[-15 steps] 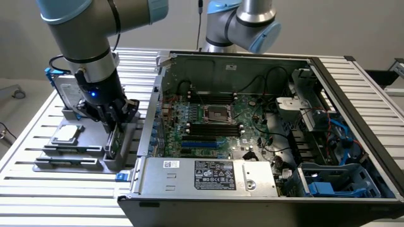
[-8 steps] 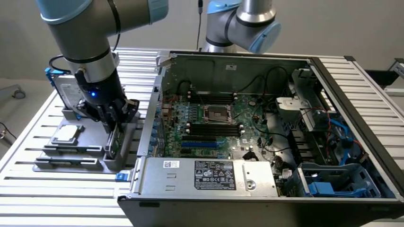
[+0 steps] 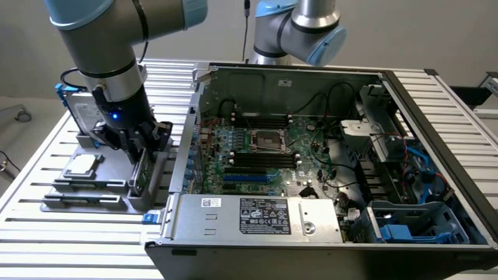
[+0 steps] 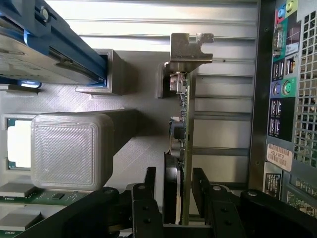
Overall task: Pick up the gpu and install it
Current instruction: 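Pick up the gpu and move the gpu toward the slot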
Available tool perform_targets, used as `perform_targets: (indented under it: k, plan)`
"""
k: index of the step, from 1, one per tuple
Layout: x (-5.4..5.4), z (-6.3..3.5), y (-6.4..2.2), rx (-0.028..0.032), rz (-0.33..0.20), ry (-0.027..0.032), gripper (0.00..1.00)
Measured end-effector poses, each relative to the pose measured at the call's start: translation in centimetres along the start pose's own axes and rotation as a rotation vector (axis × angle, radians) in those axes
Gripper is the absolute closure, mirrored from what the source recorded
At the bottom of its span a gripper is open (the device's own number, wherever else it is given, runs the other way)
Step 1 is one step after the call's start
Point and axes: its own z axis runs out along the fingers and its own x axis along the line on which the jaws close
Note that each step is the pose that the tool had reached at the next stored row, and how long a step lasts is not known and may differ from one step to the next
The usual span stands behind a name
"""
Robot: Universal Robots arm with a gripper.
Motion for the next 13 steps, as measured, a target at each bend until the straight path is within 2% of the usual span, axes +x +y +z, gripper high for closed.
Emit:
perform_targets:
  k: [13]
  plan:
    - [0.36,-0.5,-0.22,-0.0002,0.0,-0.0018,0.59]
